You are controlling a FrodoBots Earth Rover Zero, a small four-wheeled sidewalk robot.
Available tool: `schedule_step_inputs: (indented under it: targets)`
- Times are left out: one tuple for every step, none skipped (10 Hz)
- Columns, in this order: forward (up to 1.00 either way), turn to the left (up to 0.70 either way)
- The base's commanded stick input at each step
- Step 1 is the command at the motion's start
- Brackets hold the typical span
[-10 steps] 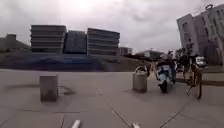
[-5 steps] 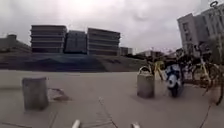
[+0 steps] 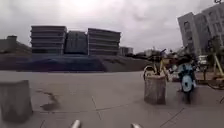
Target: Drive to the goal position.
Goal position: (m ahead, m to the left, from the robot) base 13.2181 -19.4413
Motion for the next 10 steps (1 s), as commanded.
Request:
schedule_step_inputs:
  targets:
    - [0.85, 0.0]
    - [0.85, 0.0]
    - [0.85, 0.0]
    - [0.85, 0.0]
    - [0.85, 0.0]
    - [0.85, 0.0]
    - [0.85, 0.0]
    - [0.85, 0.0]
    - [0.85, 0.0]
    - [0.85, 0.0]
